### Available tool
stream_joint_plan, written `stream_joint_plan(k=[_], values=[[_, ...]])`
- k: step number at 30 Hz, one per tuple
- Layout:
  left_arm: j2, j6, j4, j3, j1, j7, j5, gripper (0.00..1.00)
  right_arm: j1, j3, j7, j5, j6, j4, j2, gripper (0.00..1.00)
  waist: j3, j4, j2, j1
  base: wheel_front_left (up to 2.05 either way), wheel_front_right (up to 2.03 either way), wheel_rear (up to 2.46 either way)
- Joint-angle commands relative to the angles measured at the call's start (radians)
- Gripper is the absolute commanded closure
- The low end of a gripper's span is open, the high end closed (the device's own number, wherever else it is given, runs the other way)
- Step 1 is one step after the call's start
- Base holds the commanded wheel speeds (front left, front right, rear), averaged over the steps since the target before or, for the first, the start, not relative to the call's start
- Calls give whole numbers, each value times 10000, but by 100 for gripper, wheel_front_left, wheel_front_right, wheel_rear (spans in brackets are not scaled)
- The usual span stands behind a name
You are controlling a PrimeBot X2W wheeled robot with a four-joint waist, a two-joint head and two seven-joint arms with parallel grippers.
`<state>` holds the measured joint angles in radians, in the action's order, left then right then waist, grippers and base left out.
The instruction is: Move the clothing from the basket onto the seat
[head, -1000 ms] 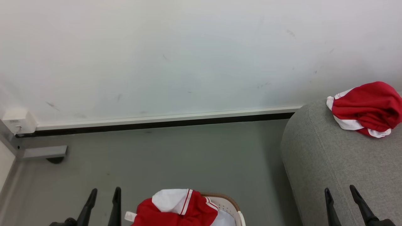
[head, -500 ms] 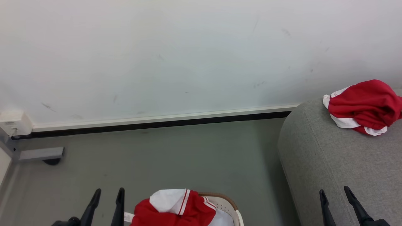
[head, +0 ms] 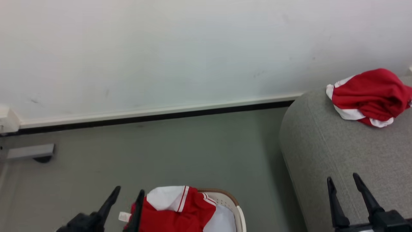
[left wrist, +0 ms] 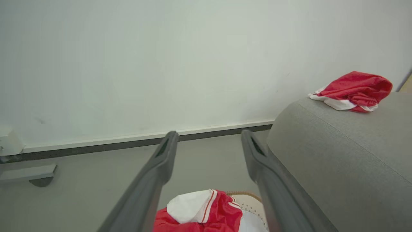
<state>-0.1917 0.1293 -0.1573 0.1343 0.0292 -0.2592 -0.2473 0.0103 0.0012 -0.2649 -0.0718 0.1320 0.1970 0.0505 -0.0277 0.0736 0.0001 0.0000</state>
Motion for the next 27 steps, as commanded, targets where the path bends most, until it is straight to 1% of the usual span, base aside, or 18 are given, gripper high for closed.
stream_joint_plan(k=[1, 4, 6, 8, 9, 10, 15, 16, 17, 22, 23, 24, 25, 27], values=[[-317, 5, -23, 313, -432, 214, 163, 0, 300, 52, 10, -82, -25, -123, -1, 0, -473, 173, -1, 0, 0, 0, 0], [-660, 6, -29, 800, -1036, 840, 321, 0, 651, 1, 8, -66, -25, -367, 2, 0, -1046, 352, -1, 0, 0, 0, 0], [-858, 6, -108, 1034, -1500, 1435, 416, 0, 931, -16, 10, -126, -25, -606, 0, 0, -1519, 498, -1, 0, 0, 0, 0], [-1143, 6, -139, 1512, -1992, 2019, 582, 0, 1230, 28, 10, -131, -25, -844, -1, 0, -2017, 672, -1, 0, 0, 0, 0], [-1215, 6, -176, 1660, -2201, 2293, 606, 0, 1373, 59, 10, -144, -25, -960, -1, 0, -2279, 765, -1, 0, 0, 0, 0], [-1215, 6, -176, 1660, -2201, 2293, 606, 0, 1373, 59, 10, -144, -25, -960, -1, 0, -2279, 765, -1, 0, 0, 0, 0], [-1753, 6, -695, 2704, -3212, 3967, 560, 0, 2046, -4, 10, -427, -25, -1710, -4, 0, -3724, 1183, -1, 0, 0, 0, 0], [-1908, 6, -1049, 2988, -3559, 4467, 547, 0, 2283, 43, 10, -513, -25, -2024, -1, 0, -4306, 1346, -1, 0, 0, 0, 0], [-1979, 6, -1250, 3160, -3732, 4705, 570, 0, 2388, 59, 8, -555, -25, -2181, -4, 0, -4578, 1415, -1, 0, 0, 0, 0], [-2258, 6, -2198, 3603, -4814, 5175, 714, 0, 2922, 105, 8, -753, -25, -2942, -4, 0, -6011, 1720, -1, 0, 0, 0, 0], [-2258, 6, -2198, 3603, -4814, 5175, 714, 0, 2922, 105, 8, -753, -25, -2942, -4, 0, -6011, 1720, -1, 0, 0, 0, 0], [-2313, 6, -2468, 3643, -5254, 5112, 786, 0, 3103, 75, 8, -834, -25, -3157, -6, 0, -6578, 1781, -1, 0, 0, 0, 0], [-2313, 6, -2468, 3643, -5254, 5112, 786, 0, 3103, 75, 8, -834, -25, -3157, -6, 0, -6578, 1781, -1, 0, 0, 0, 0], [-2345, 6, -2738, 3708, -5640, 5066, 801, 0, 3296, 61, 10, -897, -25, -3298, -6, 0, -7108, 1792, -1, 0, 0, 0, 0]])
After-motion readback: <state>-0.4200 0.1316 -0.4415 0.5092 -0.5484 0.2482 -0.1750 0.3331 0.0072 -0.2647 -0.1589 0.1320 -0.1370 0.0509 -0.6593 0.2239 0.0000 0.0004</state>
